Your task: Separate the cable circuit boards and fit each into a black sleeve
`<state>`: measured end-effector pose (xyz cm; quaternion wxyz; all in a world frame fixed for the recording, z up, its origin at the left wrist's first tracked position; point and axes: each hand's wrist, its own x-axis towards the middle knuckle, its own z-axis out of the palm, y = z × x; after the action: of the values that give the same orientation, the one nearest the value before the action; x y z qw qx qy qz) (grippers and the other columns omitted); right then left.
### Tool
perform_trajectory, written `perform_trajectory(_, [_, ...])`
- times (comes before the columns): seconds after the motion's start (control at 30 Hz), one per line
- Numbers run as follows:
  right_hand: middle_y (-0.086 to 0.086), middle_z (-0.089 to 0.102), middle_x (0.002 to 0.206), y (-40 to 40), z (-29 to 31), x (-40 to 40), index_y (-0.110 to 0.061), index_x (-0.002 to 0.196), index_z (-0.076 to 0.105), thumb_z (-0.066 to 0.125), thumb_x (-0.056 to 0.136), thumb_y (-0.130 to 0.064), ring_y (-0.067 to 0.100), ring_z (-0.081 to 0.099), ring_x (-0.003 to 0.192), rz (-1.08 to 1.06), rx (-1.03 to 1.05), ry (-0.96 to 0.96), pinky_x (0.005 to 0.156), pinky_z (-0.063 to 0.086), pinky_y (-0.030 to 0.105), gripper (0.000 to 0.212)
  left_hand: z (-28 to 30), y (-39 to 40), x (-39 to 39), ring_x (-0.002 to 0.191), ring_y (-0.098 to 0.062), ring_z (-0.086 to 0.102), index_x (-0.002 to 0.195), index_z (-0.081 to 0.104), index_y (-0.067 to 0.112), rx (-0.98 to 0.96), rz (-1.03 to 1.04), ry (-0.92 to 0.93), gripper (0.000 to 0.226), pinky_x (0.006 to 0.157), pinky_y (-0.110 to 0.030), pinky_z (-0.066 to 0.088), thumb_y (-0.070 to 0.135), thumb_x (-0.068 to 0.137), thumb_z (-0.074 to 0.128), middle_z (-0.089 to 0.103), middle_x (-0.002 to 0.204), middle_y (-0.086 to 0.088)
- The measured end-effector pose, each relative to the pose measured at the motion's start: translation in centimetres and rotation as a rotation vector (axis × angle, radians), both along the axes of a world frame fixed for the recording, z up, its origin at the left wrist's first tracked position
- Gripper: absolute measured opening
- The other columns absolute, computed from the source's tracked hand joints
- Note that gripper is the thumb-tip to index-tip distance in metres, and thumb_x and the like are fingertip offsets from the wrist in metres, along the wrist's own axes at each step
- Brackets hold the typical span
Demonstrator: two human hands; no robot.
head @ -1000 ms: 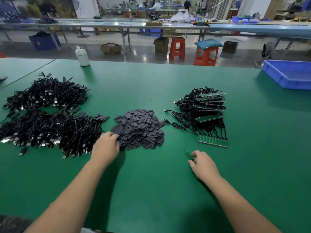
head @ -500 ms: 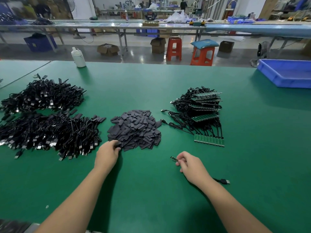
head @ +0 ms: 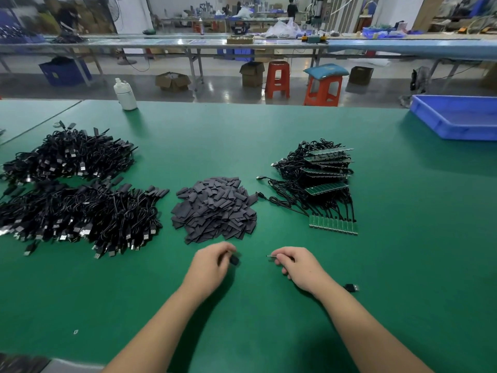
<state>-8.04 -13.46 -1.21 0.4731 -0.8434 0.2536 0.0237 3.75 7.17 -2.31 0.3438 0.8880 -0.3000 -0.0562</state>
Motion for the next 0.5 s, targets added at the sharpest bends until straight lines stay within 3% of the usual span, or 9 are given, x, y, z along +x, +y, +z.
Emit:
perform_trajectory(0.07, [-0.006,0.070,0.089,0.1,0.0,0.0,-0.019,0.113,0.070,0.045,0.104,-0.020,0.008,0.054,0.063,0.026,-0.041,0.015,0.059,0.046,0.020,0.026,-0.9,-0.4,-0.6,0.094,-0.011,0.063,0.114,0.072,0.025,0.105,-0.131,-0.040,0.026,0.085,-0.017,0.045,0.013,0.095,0.058,0.067,0.101,0.005])
perform_trajectory(0.2, [-0.003,0.070,0.081,0.0,0.0,-0.4,-0.023,0.110,0.065,0.040,0.105,-0.027,0.008,0.047,0.053,0.079,-0.081,0.060,0.057,0.045,0.025,0.025,-1.7,-0.5,-0.5,0.105,-0.023,0.058,0.129,0.062,0.024,0.312,-0.274,-0.070,0.031,0.090,-0.028,0.045,0.028,0.099,0.054,0.054,0.110,0.000])
perform_trajectory(0.27, [-0.006,0.066,0.086,0.0,0.3,-0.5,-0.022,0.112,0.064,0.038,0.106,-0.029,0.007,0.050,0.062,0.124,-0.101,0.075,0.065,0.045,0.026,0.028,-1.6,-0.3,-0.4,0.103,-0.022,0.059,0.129,0.061,0.027,0.357,-0.282,-0.123,0.031,0.088,-0.028,0.045,0.033,0.099,0.054,0.053,0.111,0.003])
perform_trajectory(0.37, [-0.002,0.068,0.114,0.0,0.7,-0.4,-0.020,0.119,0.067,0.041,0.106,-0.029,0.015,0.062,0.101,0.216,-0.133,0.087,0.092,0.047,0.031,0.031,-1.1,0.2,-0.1,0.104,-0.017,0.059,0.125,0.064,0.032,0.336,-0.270,-0.173,0.030,0.088,-0.028,0.047,0.038,0.097,0.056,0.055,0.115,0.007])
perform_trajectory(0.43, [0.002,0.069,0.112,0.1,0.7,-0.3,-0.021,0.115,0.068,0.043,0.105,-0.026,0.027,0.063,0.105,0.251,-0.159,0.097,0.094,0.048,0.039,0.028,-0.9,0.3,0.0,0.108,-0.012,0.057,0.123,0.065,0.032,0.304,-0.292,-0.202,0.029,0.088,-0.027,0.047,0.040,0.096,0.056,0.058,0.118,0.011])
perform_trajectory(0.5, [-0.006,0.070,0.106,0.0,0.5,-0.2,-0.020,0.106,0.070,0.044,0.104,-0.024,0.026,0.065,0.100,0.247,-0.137,0.097,0.091,0.049,0.038,0.027,-0.5,0.2,-0.3,0.105,-0.011,0.058,0.120,0.067,0.030,0.232,-0.309,-0.197,0.028,0.086,-0.027,0.047,0.039,0.096,0.058,0.063,0.112,0.011])
